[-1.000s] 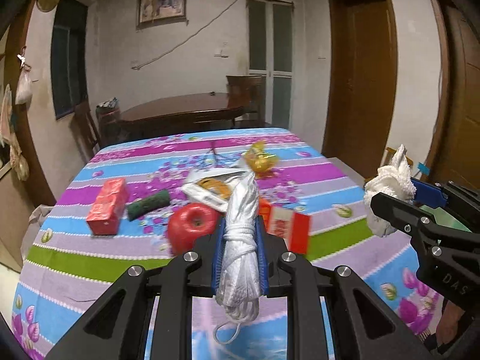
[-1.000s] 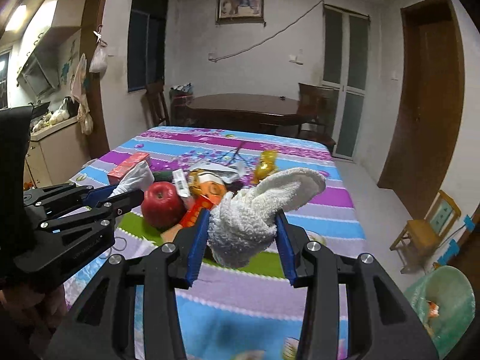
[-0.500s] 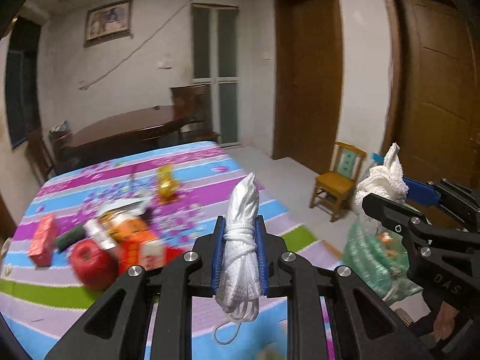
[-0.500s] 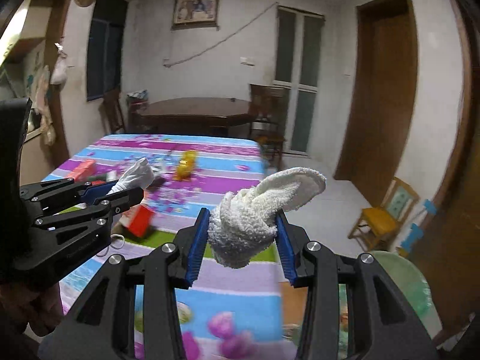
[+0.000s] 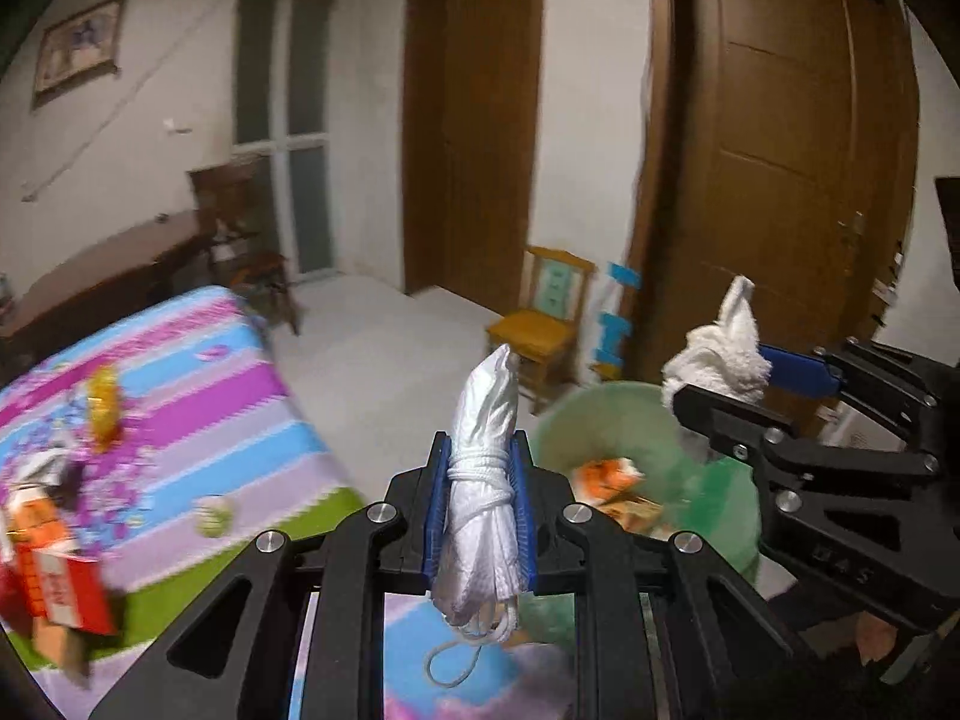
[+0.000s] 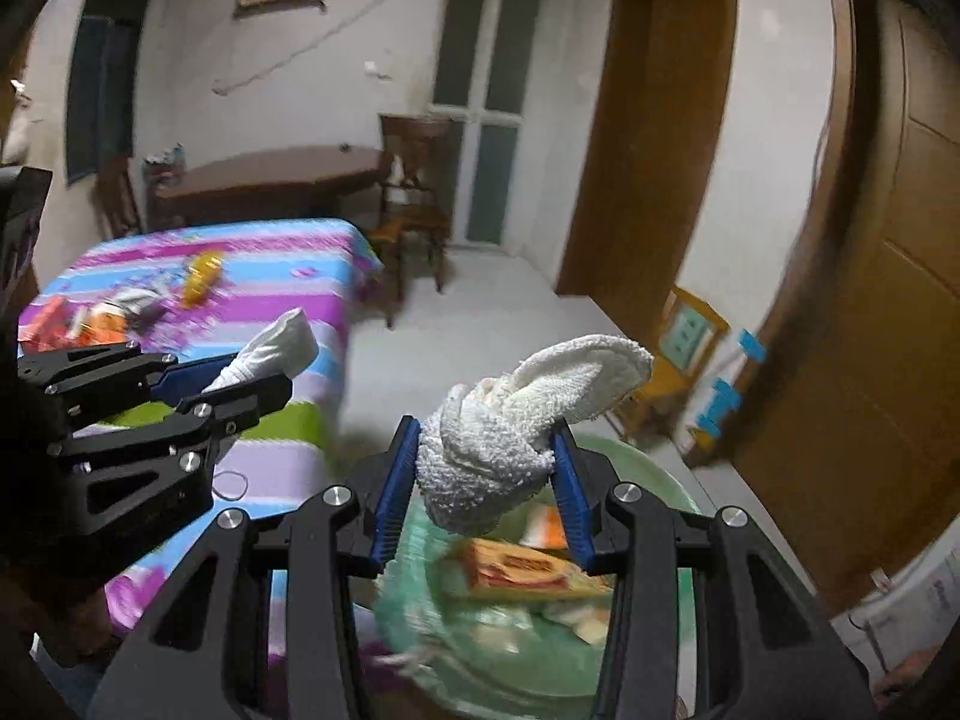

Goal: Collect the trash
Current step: 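Carry the white cable and white towel over the green bin, then open both tools to drop the cable and towel into the bin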

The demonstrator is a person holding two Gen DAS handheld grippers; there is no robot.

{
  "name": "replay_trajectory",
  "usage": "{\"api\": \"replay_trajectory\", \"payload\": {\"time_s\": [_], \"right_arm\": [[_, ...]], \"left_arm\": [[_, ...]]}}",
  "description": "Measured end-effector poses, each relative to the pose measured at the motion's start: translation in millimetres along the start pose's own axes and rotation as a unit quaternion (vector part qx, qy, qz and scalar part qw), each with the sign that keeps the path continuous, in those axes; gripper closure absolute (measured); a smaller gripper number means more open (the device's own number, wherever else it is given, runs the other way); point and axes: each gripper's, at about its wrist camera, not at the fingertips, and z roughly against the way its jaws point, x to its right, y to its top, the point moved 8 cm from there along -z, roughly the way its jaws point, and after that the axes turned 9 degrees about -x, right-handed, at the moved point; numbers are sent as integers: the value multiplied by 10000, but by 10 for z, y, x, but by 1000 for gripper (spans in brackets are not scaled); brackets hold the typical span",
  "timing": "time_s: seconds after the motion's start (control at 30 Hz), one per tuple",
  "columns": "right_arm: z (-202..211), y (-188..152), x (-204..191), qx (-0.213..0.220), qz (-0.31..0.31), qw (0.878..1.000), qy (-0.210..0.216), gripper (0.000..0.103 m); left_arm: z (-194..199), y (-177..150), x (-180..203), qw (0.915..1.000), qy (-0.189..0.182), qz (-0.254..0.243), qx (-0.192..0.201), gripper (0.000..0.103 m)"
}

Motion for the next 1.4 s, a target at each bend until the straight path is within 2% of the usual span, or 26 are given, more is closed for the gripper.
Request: {"api": "replay_trajectory", "payload": {"time_s": [0.2,0.4,0.53,0.7,0.97,1.0,1.03,1.07,1.13,1.4], "right_arm": [[-351,-219,429,-668,-296,9973,14,62],[-746,-465,768,-1383,-666,9880,192,62],[-936,-611,926,-1651,-858,9823,231,62],[-1103,-741,1023,-1858,-1037,9765,344,62],[-1167,-780,1109,-1893,-1058,9753,408,59],[-1170,-783,1126,-1892,-1058,9754,404,58],[-1175,-787,1141,-1886,-1078,9753,389,53],[-1175,-803,1166,-1888,-1124,9748,395,50],[-1146,-827,1240,-1810,-1233,9750,385,43],[-961,-903,1324,-1609,-1396,9761,428,42]], "left_arm": [[-640,-6,426,9978,-391,-151,-506,82],[-1245,-68,629,9926,-592,-209,-1042,82],[-1560,-118,700,9892,-697,-148,-1278,82],[-1852,-164,807,9864,-753,-176,-1451,82],[-1908,-163,824,9850,-811,-179,-1512,82],[-1912,-151,822,9854,-788,-192,-1495,79],[-1874,-128,800,9862,-757,-195,-1462,65],[-1845,-111,788,9873,-728,-178,-1403,43],[-1770,-73,721,9906,-599,-156,-1222,24],[-1604,-55,566,9916,-551,-140,-1165,24]]}}
